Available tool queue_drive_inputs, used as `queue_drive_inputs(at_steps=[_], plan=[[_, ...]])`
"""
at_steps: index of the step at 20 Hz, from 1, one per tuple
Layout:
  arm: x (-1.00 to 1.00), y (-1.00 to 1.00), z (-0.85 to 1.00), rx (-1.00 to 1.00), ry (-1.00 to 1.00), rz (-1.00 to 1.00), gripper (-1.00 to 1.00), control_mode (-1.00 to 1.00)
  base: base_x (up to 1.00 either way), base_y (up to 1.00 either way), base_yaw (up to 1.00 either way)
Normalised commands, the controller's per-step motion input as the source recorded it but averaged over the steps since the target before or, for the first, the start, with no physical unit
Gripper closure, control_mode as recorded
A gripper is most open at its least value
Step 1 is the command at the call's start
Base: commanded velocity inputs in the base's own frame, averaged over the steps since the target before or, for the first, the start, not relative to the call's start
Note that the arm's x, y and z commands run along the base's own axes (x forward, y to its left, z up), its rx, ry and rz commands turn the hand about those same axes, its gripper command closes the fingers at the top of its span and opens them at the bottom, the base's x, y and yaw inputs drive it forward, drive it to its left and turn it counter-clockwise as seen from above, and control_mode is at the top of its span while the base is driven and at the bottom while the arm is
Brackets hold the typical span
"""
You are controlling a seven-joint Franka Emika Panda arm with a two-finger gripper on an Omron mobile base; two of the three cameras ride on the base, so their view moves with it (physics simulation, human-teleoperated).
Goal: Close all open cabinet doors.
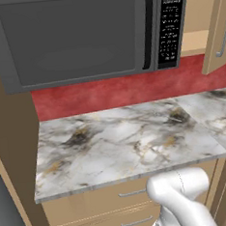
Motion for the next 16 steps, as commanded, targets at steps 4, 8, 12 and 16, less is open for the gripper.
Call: queue_drive_inputs(at_steps=[4, 8, 12, 16], plan=[[0.11, -0.61, 0.15, -0.01, -0.27, 0.28, -1.0, -1.0, 0.0, 0.0, 0.0], [0.25, -0.21, 0.14, -0.14, -0.11, 0.17, -1.0, -1.0, 0.0, 0.0, 0.0], [0.28, -0.21, 0.33, -0.14, -0.12, 0.19, -1.0, -1.0, 0.0, 0.0, 0.0], [0.23, -0.16, 0.49, -0.15, -0.1, 0.14, -1.0, -1.0, 0.0, 0.0, 0.0]])
